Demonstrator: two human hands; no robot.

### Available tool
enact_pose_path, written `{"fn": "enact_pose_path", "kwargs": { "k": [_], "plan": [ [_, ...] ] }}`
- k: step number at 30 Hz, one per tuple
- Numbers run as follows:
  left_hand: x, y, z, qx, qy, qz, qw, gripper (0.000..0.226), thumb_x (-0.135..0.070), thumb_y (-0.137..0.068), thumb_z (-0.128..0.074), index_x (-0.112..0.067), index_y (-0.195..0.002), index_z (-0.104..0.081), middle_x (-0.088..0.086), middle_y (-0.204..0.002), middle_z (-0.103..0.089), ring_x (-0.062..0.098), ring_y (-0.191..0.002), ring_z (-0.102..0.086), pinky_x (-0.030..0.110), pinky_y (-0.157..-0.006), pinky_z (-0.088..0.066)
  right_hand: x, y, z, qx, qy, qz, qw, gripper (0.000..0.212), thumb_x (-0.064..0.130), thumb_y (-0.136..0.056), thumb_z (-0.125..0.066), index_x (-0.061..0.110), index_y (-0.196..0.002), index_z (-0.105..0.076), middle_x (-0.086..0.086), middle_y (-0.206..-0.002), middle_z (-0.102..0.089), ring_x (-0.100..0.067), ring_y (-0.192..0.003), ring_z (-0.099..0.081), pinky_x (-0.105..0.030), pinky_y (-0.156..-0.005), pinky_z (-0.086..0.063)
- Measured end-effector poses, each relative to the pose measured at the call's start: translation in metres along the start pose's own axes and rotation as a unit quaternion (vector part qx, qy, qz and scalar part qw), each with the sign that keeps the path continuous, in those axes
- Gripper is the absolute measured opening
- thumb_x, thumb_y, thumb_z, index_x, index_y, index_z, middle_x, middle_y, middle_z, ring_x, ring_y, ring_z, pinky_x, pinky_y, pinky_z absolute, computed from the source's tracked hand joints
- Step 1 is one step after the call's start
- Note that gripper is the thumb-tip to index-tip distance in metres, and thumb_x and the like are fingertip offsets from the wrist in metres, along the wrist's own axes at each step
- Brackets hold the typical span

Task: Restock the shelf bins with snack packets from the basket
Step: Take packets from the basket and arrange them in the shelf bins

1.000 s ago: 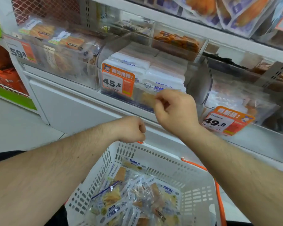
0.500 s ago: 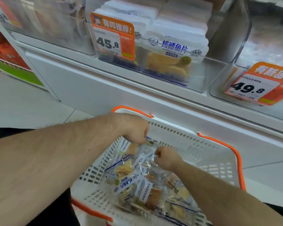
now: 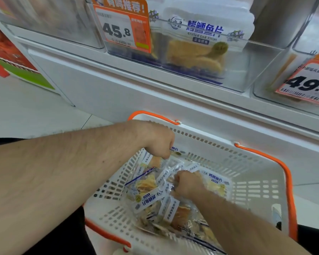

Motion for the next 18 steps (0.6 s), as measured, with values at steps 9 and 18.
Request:
{"fn": "enact_pose_path", "kwargs": {
  "k": [9, 18],
  "plan": [
    [0.0, 0.013, 0.013, -0.023, 0.019, 0.001, 1.0, 0.014, -0.033, -0.094, -0.054, -0.022, -0.097, -0.044, -0.001, -0.095, -0.046, 0.019, -0.081, -0.043, 0.029, -0.071, -0.039, 0.016, 0.009, 0.031, 0.042, 0.028, 0.058, 0.997, 0.009, 0.015, -0.083, -0.055, 0.02, -0.084, -0.048, 0.001, -0.086, -0.056, -0.019, -0.08, -0.051, -0.03, -0.064, -0.039],
    [-0.009, 0.042, 0.047, -0.148, 0.153, -0.005, 0.977, 0.046, -0.035, -0.091, -0.066, -0.023, -0.133, -0.052, -0.006, -0.124, -0.061, 0.014, -0.104, -0.062, 0.034, -0.091, -0.053, 0.036, 0.065, 0.167, -0.059, 0.027, 0.124, 0.99, 0.023, 0.001, -0.085, -0.049, 0.021, -0.075, -0.045, -0.002, -0.086, -0.061, -0.026, -0.088, -0.058, -0.037, -0.077, -0.047]
  ]
}}
Point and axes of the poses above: each hand's wrist, its own y-axis away from the middle knuckle, its own z-axis out of the back of the hand, x = y × z, the point moved 8 cm from there along -y, towards the middle knuckle
